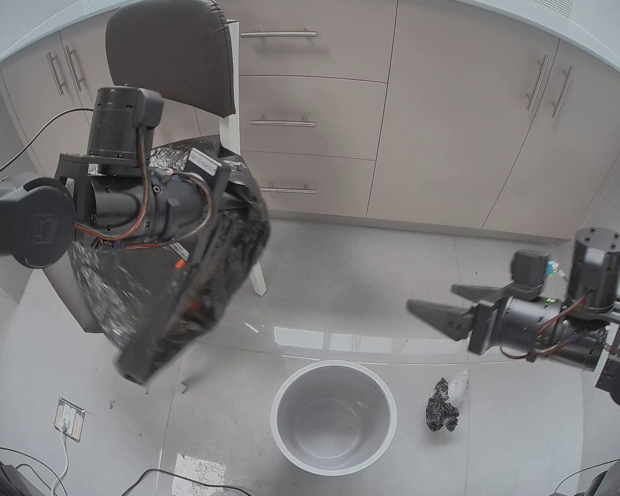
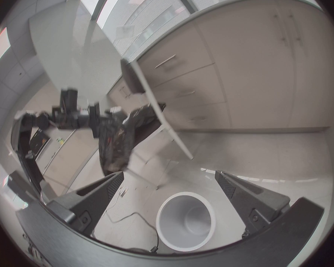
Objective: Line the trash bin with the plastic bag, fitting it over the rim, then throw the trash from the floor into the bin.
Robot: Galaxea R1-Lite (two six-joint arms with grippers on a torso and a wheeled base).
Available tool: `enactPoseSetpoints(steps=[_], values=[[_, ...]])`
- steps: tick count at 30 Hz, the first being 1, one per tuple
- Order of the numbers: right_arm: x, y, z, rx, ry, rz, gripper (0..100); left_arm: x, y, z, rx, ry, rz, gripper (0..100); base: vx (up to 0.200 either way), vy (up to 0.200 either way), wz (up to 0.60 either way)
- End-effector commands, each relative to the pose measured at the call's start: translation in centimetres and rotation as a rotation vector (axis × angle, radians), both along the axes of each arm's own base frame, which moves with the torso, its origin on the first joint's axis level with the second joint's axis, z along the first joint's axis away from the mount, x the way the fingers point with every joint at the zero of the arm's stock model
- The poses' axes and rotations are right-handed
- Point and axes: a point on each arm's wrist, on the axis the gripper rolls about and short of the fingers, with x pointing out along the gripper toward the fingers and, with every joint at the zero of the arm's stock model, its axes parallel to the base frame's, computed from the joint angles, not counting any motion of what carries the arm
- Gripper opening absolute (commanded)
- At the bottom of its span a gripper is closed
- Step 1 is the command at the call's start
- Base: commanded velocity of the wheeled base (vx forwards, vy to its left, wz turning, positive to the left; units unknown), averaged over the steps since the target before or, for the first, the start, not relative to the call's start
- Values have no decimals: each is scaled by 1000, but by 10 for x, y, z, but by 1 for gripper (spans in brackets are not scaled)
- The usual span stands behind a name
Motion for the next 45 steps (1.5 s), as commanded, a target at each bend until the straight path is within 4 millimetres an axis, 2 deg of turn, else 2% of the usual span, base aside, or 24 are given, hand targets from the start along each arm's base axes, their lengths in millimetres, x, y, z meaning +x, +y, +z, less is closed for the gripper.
enactPoseSetpoints(steps=[1,3,7,13,18,22,26,29,35,41,45], values=[[2,64,-46,-132,101,187,100,-67,-48,40,-114,25,-259,0,0,0,0],[0,68,-48,-136,105,203,100,-76,-58,39,-110,26,-302,0,0,0,0],[-2,73,-54,-149,118,217,100,-76,-66,38,-111,21,-320,0,0,0,0],[0,71,-55,-155,115,184,100,-73,-68,35,-109,24,-318,0,0,0,0],[1,61,-52,-152,108,146,100,-77,-67,38,-117,15,-326,0,0,0,0],[-7,55,-48,-148,106,132,100,-77,-68,38,-117,15,-327,0,0,0,0],[-29,43,-31,-114,69,154,100,-74,-69,35,-112,22,-322,0,0,0,0],[-37,36,-28,-111,61,155,100,-74,-69,34,-110,25,-322,0,0,0,0],[-38,23,-49,-155,131,124,100,-75,-67,38,-117,17,-322,0,0,0,0],[-38,26,-62,-184,177,131,100,-75,-66,38,-120,18,-318,0,0,0,0],[-25,37,-75,-178,198,118,100,-74,-67,37,-118,17,-317,0,0,0,0]])
